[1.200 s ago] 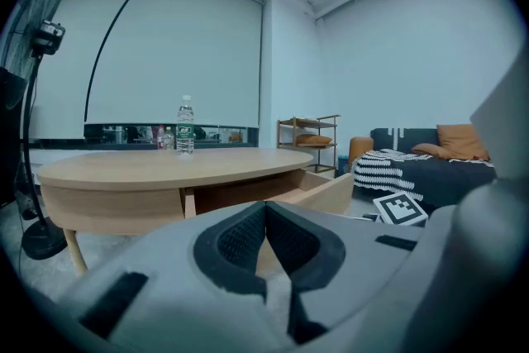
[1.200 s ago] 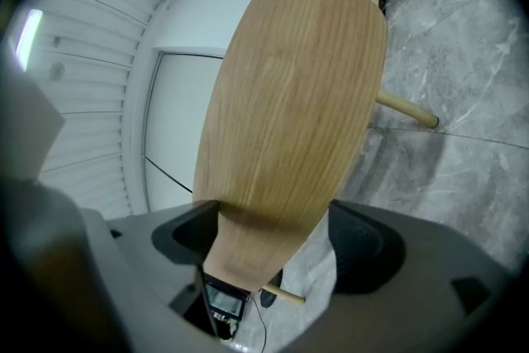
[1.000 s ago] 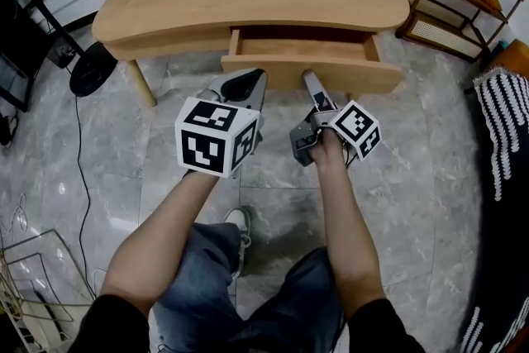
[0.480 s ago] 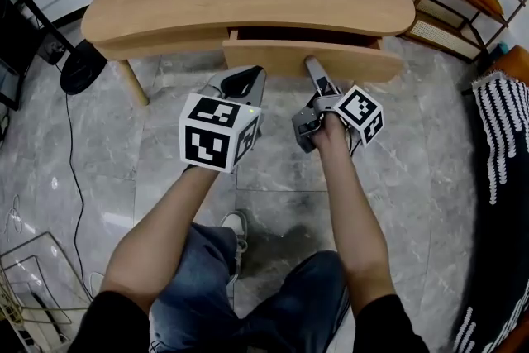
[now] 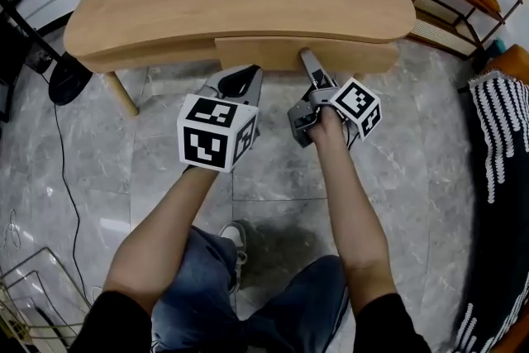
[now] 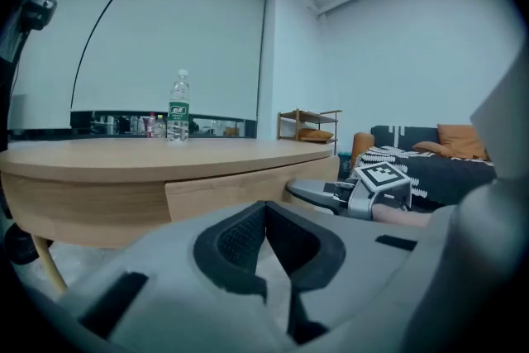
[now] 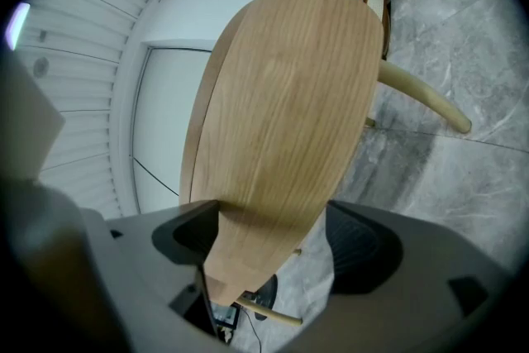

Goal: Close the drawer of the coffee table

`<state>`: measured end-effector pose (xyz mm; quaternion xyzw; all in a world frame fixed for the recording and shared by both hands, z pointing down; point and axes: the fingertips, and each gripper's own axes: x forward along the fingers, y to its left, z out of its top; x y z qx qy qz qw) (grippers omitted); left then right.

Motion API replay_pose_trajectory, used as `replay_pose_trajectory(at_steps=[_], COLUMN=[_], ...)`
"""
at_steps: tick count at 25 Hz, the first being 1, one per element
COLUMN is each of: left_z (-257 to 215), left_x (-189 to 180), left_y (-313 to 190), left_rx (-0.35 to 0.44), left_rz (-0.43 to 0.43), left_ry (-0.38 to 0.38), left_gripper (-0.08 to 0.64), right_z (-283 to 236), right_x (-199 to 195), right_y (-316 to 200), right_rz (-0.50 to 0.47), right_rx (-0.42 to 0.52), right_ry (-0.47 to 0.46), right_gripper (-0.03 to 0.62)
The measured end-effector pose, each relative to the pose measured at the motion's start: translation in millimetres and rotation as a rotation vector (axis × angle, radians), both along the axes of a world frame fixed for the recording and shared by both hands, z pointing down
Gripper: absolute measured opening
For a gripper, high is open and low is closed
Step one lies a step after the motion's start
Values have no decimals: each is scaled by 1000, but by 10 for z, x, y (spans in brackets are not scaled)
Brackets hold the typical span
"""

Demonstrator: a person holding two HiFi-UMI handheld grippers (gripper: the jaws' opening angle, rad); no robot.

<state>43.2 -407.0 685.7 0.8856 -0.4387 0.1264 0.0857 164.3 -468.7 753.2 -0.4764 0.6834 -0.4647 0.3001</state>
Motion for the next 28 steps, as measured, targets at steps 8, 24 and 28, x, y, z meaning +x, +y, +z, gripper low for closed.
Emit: replay_pose_trajectory(at_steps=[8,24,28], left_z=[105,-28,-90], left_x=[69,12,-16], left_y=[-223,-307,-191], left_rx=[11,27,34], left_rz=[39,16,12], left_ry=[-8,29,11], left_gripper=[3,3,3], right_z=[-7,-9,-162], right_x=[23,16,14], right_y=[-250,-340,-202], right_rz=[18,27,18], right_rx=[18,19,63], right_ry=[0,7,66], right_gripper=[401,366,331])
